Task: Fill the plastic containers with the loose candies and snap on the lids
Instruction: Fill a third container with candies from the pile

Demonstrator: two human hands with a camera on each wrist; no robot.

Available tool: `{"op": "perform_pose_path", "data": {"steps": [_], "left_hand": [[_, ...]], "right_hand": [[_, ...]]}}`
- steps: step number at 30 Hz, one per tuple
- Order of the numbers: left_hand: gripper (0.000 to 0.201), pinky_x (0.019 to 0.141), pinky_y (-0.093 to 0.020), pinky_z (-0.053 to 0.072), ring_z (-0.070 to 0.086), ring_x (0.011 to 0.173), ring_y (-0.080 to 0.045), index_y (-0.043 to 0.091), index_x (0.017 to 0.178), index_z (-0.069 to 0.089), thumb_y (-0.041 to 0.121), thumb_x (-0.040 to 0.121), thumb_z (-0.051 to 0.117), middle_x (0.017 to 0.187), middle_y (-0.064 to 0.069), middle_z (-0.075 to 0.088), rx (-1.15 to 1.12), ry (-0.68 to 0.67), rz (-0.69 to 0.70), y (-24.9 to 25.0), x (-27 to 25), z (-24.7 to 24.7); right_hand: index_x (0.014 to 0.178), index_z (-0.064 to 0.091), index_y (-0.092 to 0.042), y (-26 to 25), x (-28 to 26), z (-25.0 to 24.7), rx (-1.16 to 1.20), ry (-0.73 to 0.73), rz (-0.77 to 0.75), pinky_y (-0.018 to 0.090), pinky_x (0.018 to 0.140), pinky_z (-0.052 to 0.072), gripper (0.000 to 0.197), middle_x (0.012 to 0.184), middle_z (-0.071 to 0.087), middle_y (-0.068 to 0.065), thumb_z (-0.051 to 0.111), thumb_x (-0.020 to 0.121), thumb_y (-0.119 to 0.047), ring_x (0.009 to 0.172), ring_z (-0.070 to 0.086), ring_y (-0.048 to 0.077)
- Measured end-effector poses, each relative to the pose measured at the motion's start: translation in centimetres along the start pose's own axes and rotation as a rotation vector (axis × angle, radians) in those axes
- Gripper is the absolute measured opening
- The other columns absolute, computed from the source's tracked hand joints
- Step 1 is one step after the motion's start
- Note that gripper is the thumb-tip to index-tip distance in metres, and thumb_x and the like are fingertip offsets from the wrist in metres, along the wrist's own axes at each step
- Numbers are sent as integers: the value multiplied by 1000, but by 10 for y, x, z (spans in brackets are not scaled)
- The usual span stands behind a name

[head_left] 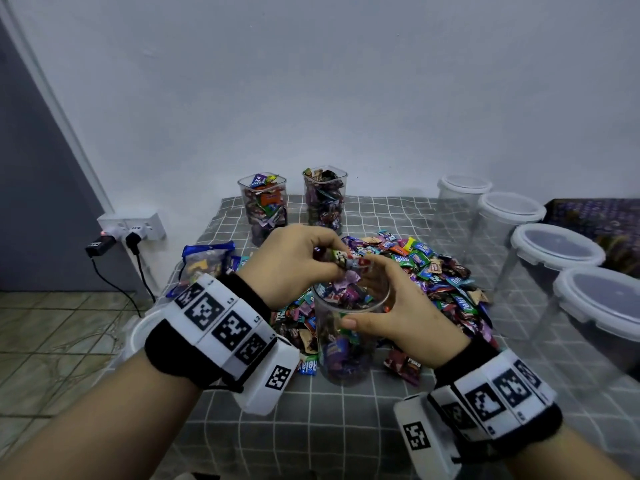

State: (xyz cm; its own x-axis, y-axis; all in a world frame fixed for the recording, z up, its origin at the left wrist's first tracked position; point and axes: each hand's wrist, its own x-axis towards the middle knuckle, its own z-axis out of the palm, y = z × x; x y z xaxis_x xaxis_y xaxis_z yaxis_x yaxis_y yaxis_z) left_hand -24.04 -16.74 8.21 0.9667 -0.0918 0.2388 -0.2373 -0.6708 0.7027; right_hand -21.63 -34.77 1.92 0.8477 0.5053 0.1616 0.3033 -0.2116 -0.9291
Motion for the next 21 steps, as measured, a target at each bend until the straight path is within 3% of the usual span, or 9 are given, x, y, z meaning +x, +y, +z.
{"op": "perform_pose_path", "data": {"steps": [3,9,13,16,18,21], "left_hand": [[17,75,-36,52,60,72,-12,29,87,73,19,74,77,78,1,69,35,16,33,1,-2,3],[36,91,-31,50,63,100,-3,31,112,69,23,77,74,107,8,70,50,-37,27,5,-3,2],[27,79,-23,51,65,85,3,38,103,67,21,82,70,98,13,70,-63,45,42,6,-6,1],[25,77,-24,56,65,81,5,31,103,69,13,86,66,88,17,68,-152,186,11,1,-11,-9],[25,76,-29,56,66,85,-3,33,101,67,13,87,64,95,7,70,-121,215,-44,-7,-14,-18],[28,82,-30,50,63,94,-10,37,110,62,22,87,64,112,4,66,82,97,-194,-25,-19,-26]], "right_hand": [[133,33,-30,-2,-1,-1,-18,0,4,30,108,38,101,127,51,-16,86,49,-47,120,49,-3],[131,30,-35,1,0,0,-2,-14,11,24,106,37,102,132,48,-15,87,48,-51,123,45,-4],[130,28,-33,0,0,0,22,-10,27,22,106,37,98,129,48,-14,84,51,-41,120,45,-7],[126,22,-38,-1,-1,-2,4,-36,49,4,90,38,93,117,50,-22,83,56,-27,104,48,-21],[123,25,-40,3,-3,-7,-82,-87,48,-1,84,37,87,114,51,-26,84,65,-14,100,49,-24],[138,28,-32,12,-3,-17,-368,-180,81,15,102,35,91,131,49,-15,84,66,-23,120,46,-4]]}}
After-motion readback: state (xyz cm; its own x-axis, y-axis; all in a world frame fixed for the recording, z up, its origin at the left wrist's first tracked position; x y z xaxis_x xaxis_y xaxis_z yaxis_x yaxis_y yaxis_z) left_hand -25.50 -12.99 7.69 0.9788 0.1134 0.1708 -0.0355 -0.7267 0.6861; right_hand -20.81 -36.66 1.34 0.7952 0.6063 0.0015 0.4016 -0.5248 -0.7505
